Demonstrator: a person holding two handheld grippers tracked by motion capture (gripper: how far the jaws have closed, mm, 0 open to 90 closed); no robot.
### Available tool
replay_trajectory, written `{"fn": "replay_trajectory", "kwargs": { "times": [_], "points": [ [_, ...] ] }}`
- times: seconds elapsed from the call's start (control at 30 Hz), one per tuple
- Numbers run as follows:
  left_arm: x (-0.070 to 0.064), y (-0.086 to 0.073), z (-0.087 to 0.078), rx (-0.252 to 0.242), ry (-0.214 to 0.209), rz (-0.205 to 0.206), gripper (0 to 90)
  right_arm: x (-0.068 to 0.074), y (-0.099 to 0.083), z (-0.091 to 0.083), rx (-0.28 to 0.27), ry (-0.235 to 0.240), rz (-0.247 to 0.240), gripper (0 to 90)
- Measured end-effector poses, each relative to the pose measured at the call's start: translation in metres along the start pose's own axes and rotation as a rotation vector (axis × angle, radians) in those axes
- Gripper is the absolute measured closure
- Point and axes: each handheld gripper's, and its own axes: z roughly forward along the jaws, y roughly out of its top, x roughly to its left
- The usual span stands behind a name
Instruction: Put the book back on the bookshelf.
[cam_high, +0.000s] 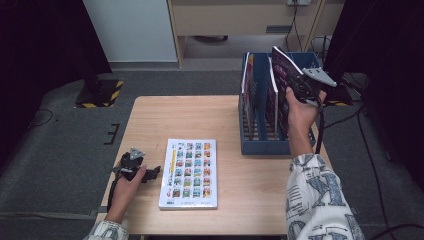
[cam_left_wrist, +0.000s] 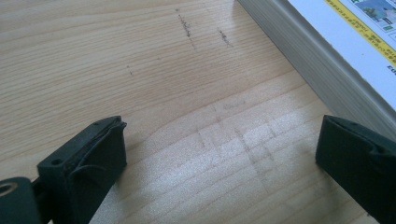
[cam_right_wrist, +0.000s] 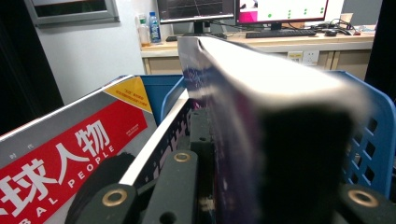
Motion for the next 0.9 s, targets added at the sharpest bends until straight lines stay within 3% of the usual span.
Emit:
{"fn": "replay_trajectory", "kwargs": {
  "times": [0.9],
  "points": [
    [-0.001,0.000,0.000,0.000,0.000,0.000,0.9,-0.005,-0.023,0.005,0.014,0.026,0.027,82.9]
  ]
}}
